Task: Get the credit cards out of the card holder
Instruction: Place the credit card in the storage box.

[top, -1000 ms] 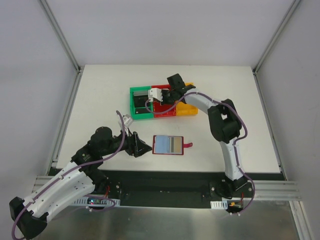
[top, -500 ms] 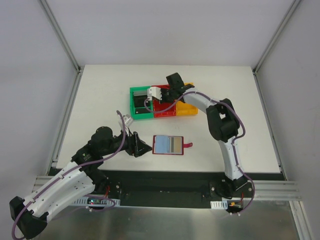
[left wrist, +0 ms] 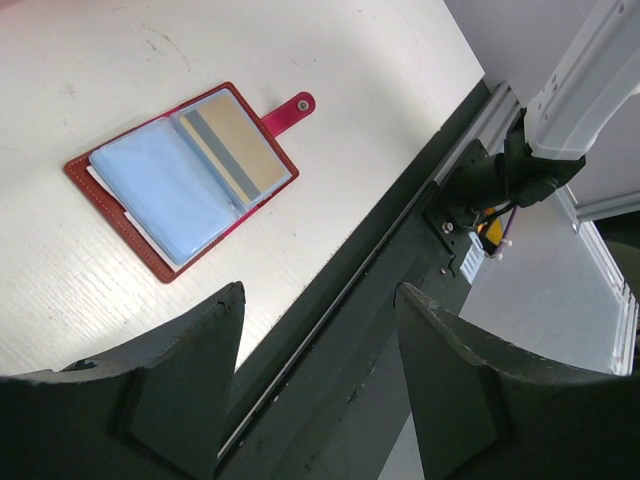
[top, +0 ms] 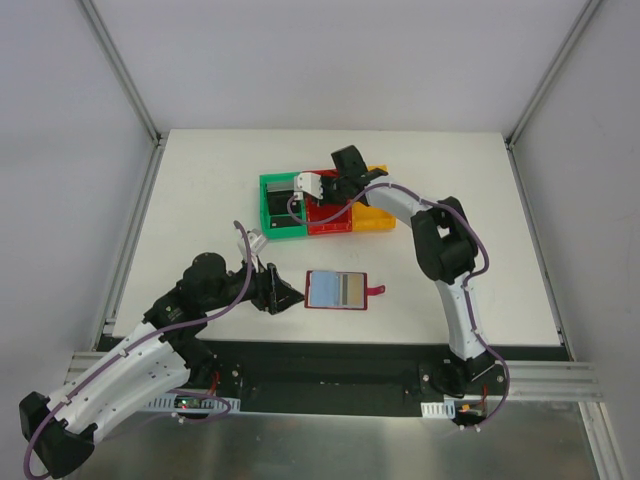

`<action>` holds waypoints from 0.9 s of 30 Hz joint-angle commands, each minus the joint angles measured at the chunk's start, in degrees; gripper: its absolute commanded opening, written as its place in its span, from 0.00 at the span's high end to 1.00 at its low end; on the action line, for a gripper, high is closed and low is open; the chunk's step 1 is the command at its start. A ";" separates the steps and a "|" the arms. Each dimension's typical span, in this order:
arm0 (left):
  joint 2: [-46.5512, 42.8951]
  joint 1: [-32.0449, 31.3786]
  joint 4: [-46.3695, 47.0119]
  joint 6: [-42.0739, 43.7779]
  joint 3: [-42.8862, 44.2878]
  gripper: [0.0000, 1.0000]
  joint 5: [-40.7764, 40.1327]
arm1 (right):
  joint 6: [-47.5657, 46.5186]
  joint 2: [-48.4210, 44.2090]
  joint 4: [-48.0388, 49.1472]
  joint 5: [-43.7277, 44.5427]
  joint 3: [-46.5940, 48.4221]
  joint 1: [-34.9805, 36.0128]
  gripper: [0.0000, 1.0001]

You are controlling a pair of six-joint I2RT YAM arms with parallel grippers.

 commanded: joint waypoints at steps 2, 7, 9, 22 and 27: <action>-0.19 0.22 0.46 0.53 1.12 0.39 -0.68 | 1.13 -1.33 2.27 0.60 2.50 0.38 0.76; -0.10 0.22 0.46 0.53 1.12 0.39 -0.77 | 1.39 -1.77 2.71 0.87 2.86 0.56 0.75; -0.10 0.22 0.46 0.53 1.12 0.39 -0.68 | 1.31 -1.94 3.06 1.22 2.94 0.56 0.75; -0.72 0.22 0.55 -0.08 0.77 0.39 -0.59 | 2.27 -0.71 3.76 4.82 5.75 0.91 0.72; -0.72 0.31 0.46 0.00 0.77 0.39 -0.59 | 2.19 -0.19 3.76 5.88 6.46 1.08 0.71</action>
